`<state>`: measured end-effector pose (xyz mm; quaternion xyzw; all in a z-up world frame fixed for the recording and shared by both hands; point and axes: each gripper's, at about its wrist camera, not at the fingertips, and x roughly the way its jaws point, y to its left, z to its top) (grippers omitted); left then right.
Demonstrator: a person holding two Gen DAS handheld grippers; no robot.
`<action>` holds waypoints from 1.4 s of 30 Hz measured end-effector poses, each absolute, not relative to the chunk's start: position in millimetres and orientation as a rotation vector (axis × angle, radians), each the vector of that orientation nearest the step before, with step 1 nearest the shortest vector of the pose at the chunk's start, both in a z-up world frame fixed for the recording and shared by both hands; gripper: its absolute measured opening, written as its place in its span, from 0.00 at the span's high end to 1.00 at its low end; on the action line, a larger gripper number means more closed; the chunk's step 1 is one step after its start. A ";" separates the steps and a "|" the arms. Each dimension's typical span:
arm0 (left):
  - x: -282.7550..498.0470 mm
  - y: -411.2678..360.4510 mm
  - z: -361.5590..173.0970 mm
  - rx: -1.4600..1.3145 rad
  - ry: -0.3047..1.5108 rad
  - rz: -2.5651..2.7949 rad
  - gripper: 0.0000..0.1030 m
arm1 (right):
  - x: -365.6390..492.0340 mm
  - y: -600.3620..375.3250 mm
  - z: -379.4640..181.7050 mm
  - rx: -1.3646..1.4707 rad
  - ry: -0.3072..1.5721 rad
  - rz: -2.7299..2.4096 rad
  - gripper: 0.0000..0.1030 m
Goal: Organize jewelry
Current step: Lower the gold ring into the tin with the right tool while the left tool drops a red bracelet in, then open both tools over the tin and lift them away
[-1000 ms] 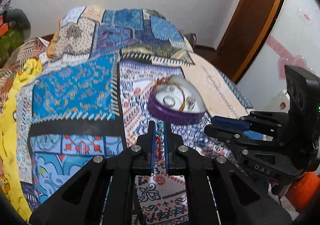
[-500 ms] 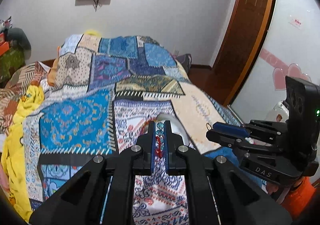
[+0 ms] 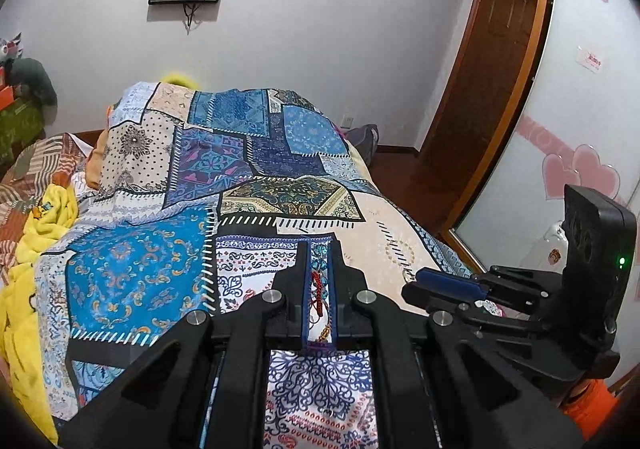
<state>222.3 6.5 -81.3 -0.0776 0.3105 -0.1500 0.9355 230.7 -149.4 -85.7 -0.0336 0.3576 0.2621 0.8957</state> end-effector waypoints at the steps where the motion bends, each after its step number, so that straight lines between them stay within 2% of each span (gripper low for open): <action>1: 225.4 5.3 -82.8 -0.162 0.638 -0.308 0.94 | 232.5 -149.9 -87.0 -0.069 0.743 0.544 0.85; 28: 272.5 -12.0 -160.8 -0.190 0.857 -0.337 0.94 | 276.7 -133.6 -137.2 -0.067 0.905 0.593 0.84; 42: 264.8 -4.4 -163.2 -0.205 0.874 -0.342 0.94 | 277.2 -123.6 -142.4 -0.113 0.941 0.618 0.84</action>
